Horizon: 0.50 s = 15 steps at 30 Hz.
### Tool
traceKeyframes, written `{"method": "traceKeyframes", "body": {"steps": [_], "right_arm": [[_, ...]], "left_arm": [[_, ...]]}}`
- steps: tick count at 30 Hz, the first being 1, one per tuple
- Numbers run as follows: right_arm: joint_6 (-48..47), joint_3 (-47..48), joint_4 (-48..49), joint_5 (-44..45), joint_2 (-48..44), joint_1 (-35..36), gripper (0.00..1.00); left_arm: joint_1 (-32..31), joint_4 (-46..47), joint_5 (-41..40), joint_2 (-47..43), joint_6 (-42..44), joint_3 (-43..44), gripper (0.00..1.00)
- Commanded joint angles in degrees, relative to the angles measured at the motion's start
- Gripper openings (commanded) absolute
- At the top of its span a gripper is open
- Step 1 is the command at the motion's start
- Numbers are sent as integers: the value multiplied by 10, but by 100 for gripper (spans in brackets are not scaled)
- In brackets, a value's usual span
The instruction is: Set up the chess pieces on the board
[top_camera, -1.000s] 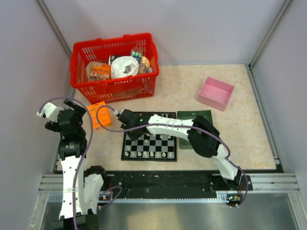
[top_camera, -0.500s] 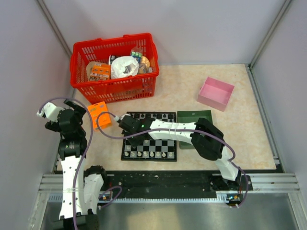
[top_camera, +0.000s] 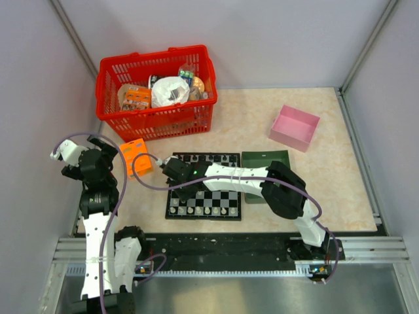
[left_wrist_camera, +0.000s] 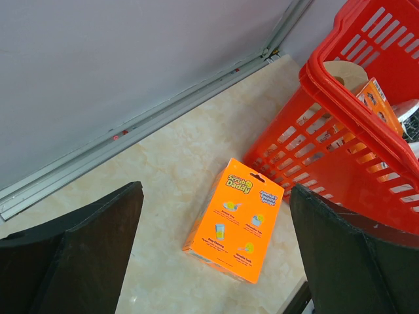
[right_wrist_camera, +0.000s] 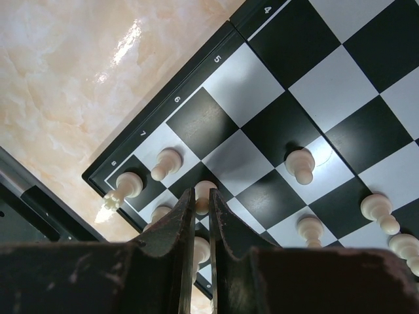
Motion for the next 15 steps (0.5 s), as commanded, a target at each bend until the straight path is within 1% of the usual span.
{"method": "traceKeyframes", "body": {"steps": [1,15], "right_arm": [[4,0,2,-10,-27,9,11],[7,-1,3,-12,-28,12,11]], "left_arm": [[3,27,6,-2,-7,3,99],[3,25,4,-4,-7,0,99]]}}
